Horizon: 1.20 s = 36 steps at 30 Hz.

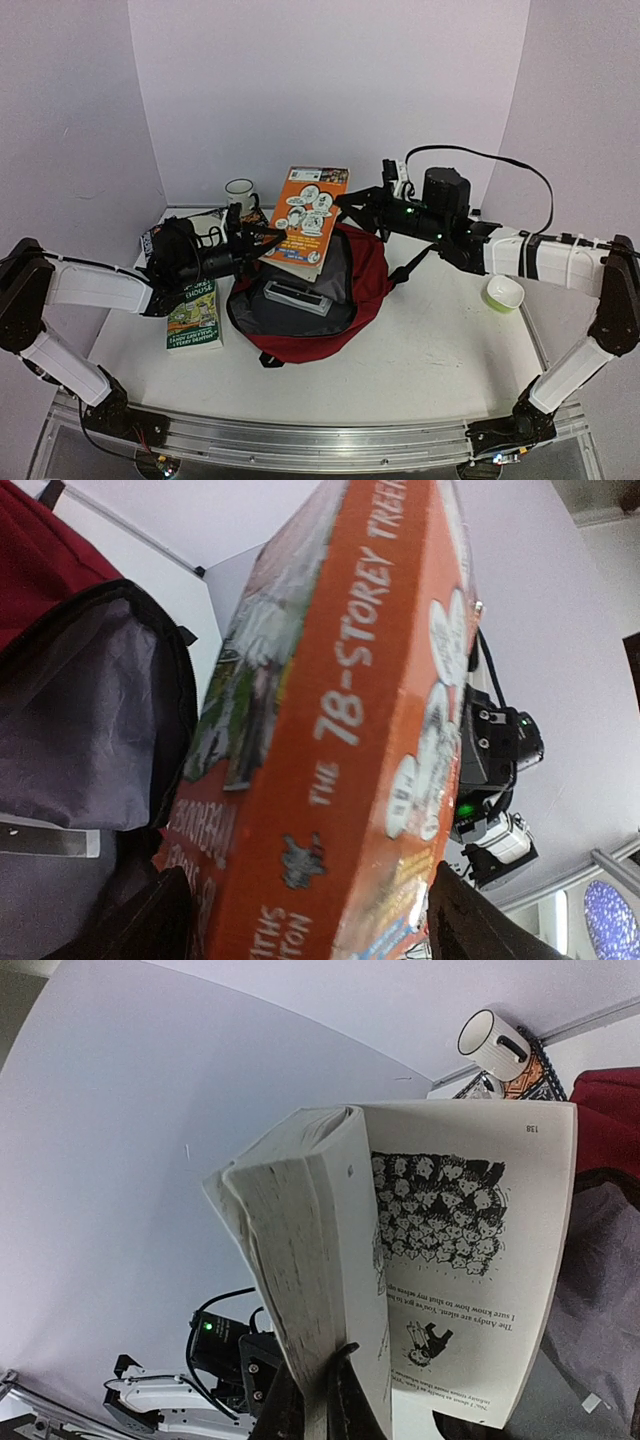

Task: Pack the student bag
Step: Pass from the right arm to the left

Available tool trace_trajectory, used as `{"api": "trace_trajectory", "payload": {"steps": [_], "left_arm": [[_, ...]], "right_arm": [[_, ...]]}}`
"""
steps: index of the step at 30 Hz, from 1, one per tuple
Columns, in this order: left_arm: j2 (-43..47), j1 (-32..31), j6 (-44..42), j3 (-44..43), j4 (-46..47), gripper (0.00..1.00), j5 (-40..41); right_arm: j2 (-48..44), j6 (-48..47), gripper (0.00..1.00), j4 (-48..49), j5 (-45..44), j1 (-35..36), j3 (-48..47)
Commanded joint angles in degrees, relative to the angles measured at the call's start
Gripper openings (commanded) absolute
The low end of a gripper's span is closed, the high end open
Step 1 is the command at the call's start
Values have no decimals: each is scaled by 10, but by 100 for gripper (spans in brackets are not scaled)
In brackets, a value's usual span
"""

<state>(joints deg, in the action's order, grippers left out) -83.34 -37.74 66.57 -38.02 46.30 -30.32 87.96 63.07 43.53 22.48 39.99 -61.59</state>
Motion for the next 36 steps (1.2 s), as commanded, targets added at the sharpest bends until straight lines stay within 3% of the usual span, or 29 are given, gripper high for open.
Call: {"api": "trace_trajectory", "payload": {"steps": [1,10,22,29,33,36], "left_arm": [[47,-2,39,24,126,75,-2],[95,-2,59,51,169,56,17],[101,-2,59,94,171,51,71],[128,5,49,127,169,34,106],[130,27,56,150,162,14,99],[133,47,61,166,154,8,86]], "right_arm": [[-17,-4,0,99,-21,4,9],[5,-8,0,114,-51,30,36],[71,6,0,184,-85,91,25],[77,-6,0,195,-104,101,29],[70,-52,1,121,-109,100,19],[62,-144,14,3,-112,100,-9]]}}
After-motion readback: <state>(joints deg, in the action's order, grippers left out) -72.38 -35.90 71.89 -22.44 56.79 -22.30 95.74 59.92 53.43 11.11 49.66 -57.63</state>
